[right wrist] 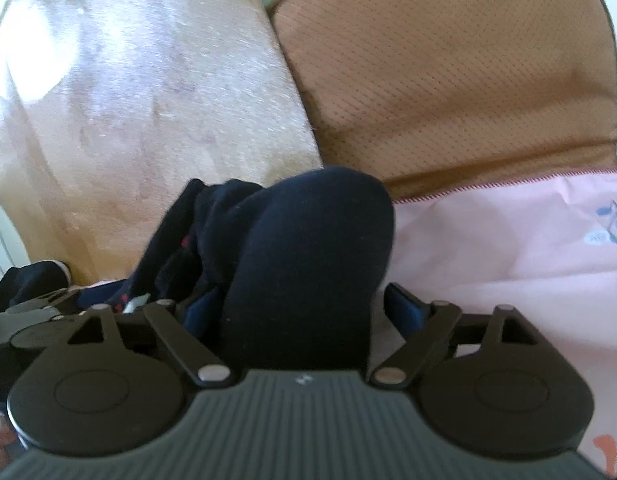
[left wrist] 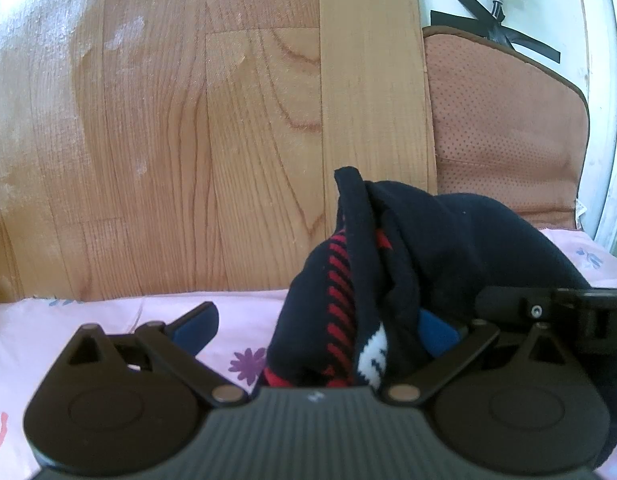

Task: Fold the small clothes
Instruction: 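Lower the held sweater onto the sheet beside the brown cushion with both grippers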

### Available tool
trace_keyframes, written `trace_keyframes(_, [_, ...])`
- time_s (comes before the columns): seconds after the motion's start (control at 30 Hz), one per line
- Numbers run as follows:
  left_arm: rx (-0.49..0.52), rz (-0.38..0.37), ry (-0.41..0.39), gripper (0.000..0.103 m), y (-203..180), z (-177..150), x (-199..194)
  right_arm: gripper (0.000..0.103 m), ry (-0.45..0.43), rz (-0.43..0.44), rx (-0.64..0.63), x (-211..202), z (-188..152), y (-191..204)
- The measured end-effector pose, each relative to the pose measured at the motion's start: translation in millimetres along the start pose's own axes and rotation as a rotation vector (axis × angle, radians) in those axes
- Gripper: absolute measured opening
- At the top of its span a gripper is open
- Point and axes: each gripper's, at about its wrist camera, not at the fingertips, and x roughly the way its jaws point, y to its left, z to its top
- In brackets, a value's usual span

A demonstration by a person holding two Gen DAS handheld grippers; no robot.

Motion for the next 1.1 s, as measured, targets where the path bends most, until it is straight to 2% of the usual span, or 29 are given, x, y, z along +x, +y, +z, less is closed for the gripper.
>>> trace_keyframes(0.13, [0.009, 0.011, -0.006, 0.103, -2, 0, -1, 0.090, -0.007, -0.088, 0.021, -15, -9, 13])
trace_keyframes(0.23, [0.011, 0.013, -0.006, 0.103, -2, 0, -1, 0.090, 0.006, -0.123, 0.067, -26, -20, 19])
trace_keyframes(0.37, [0.003, 0.010, -0.002, 0.103, -1, -1, -1, 0.091, 0.002, -0.143, 0.092, -27, -34, 25])
trace_keyframes(0.5, [-0.006, 0.007, 0.002, 0.103, -1, 0, 0, 0.090, 0.009, -0.154, 0.086, -20, -33, 24])
trace_keyframes(0.53, [-0.008, 0.005, 0.003, 0.103, -1, 0, 0, 0.085, 0.014, -0.145, 0.088, -17, -32, 24])
trace_keyframes(0.57, [-0.011, 0.003, 0.005, 0.103, 0, 0, 1, 0.073, 0.010, -0.129, 0.079, -18, -31, 24])
trace_keyframes(0.63, [-0.015, 0.006, 0.005, 0.103, -1, 0, 0, 0.066, -0.007, -0.149, 0.022, -18, -32, 33])
trace_keyframes(0.7, [-0.017, 0.009, 0.001, 0.103, 0, 0, 0, 0.053, -0.035, -0.172, -0.034, -21, -33, 42])
trace_keyframes(0.8, [-0.010, 0.000, -0.027, 0.102, -1, -2, -6, 0.042, -0.080, -0.183, -0.087, -26, -33, 48])
trace_keyframes(0.87, [-0.009, -0.036, -0.042, 0.091, 0, -3, -10, 0.039, -0.122, -0.205, -0.149, -29, -33, 53])
trace_keyframes(0.9, [-0.004, -0.062, -0.049, 0.089, 0, -4, -12, 0.039, -0.140, -0.220, -0.178, -31, -33, 55])
trace_keyframes(0.97, [-0.001, -0.068, -0.041, 0.091, -2, -4, -11, 0.039, -0.167, -0.255, -0.225, -32, -34, 61])
trace_keyframes(1.03, [-0.003, -0.059, -0.024, 0.094, -3, -3, -8, 0.041, -0.153, -0.274, -0.229, -29, -33, 60])
trace_keyframes(1.1, [-0.011, -0.057, -0.006, 0.098, -2, -2, -5, 0.055, -0.094, -0.282, -0.201, -21, -29, 53])
